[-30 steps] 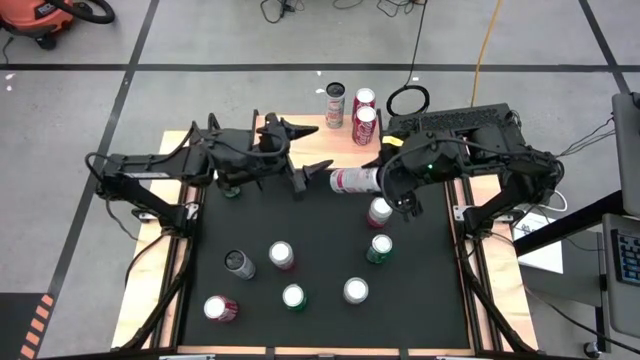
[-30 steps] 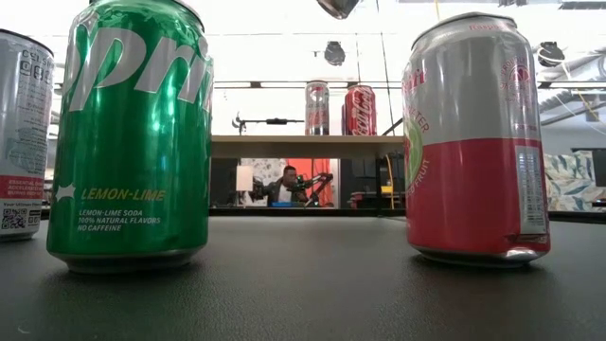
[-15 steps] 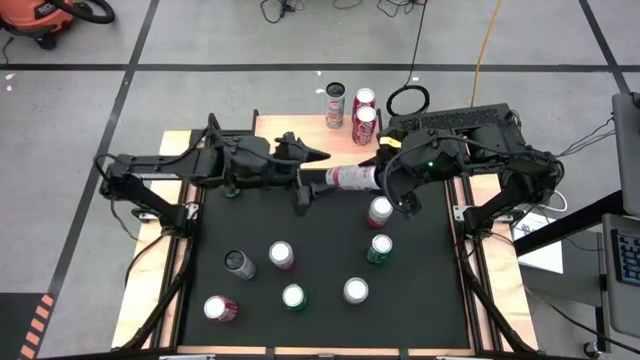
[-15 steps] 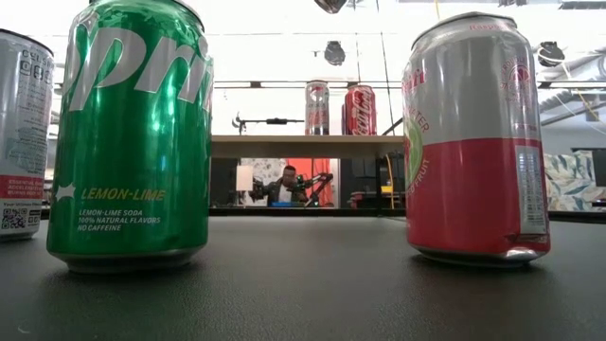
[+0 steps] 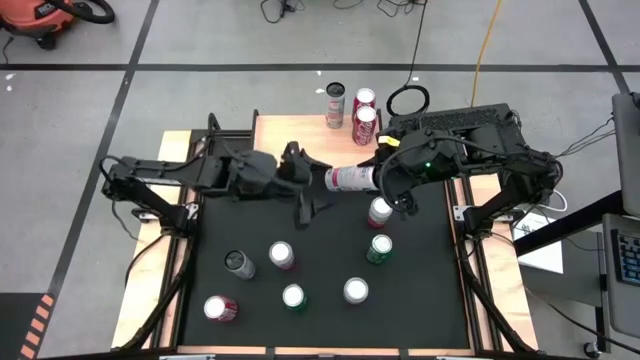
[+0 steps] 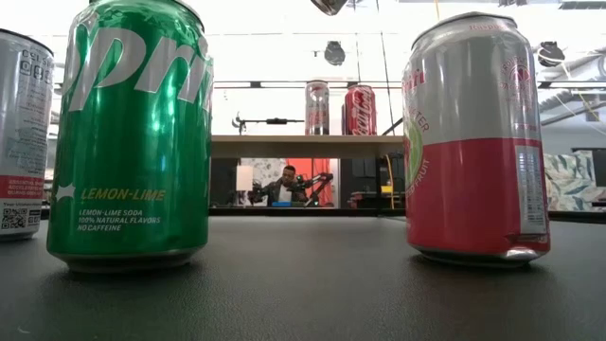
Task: Place canned beverage on shelf
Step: Put the bottom white pink soda can aligned with the other white pink soda can on the shelf
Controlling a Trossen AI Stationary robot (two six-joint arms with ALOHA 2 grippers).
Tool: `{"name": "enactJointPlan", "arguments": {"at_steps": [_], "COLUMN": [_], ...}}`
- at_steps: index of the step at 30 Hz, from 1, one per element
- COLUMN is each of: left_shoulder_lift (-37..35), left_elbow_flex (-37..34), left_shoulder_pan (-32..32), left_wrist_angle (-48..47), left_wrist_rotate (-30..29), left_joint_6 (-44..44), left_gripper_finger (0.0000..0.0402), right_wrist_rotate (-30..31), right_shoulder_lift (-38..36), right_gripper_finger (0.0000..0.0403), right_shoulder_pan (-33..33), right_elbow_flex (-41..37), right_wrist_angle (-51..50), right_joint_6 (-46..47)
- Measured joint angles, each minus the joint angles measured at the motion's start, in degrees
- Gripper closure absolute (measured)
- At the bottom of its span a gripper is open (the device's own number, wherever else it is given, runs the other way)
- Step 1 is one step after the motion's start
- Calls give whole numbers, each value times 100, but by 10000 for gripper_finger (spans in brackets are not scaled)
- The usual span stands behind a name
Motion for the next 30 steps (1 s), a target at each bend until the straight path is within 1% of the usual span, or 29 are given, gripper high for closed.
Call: {"name": "enactJointPlan", "arguments": {"at_steps": [2, 4, 7, 9, 13, 17, 20, 22, 26, 30], "left_shoulder_lift": [0, 0, 0, 0, 24, 111, 185, 212, 340, 538], "left_elbow_flex": [-1, 0, 0, 0, 0, -7, 13, 0, 4, 2], "left_shoulder_pan": [-57, -4, 116, 124, 84, 324, 528, 604, 767, 804], "left_wrist_angle": [-11, -24, -70, -88, -143, -257, -74, -160, -138, -218], "left_wrist_rotate": [-128, -141, 87, 93, 122, 97, 126, 290, 1112, 1203], "left_joint_6": [199, 215, -270, -415, -205, -19, 41, 219, 327, 446], "left_gripper_finger": [16, 16, 16, 16, 16, 16, 16, 16, 16, 16], "right_wrist_rotate": [0, 0, -1, 0, -2, -21, -22, -22, -24, -70], "right_shoulder_lift": [2, 2, 2, 2, 2, 2, 2, 2, 39, 101], "right_gripper_finger": [172, 172, 172, 172, 172, 172, 172, 172, 172, 172], "right_shoulder_pan": [0, 0, 0, 0, 0, 0, 0, 0, -19, -39], "right_elbow_flex": [0, 0, 0, 0, 0, 0, 0, 0, 0, -4], "right_wrist_angle": [0, 0, -2, 0, 0, 5, 51, 44, 49, 61], "right_joint_6": [76, 81, 63, 74, 163, 170, 170, 168, 160, 127]}}
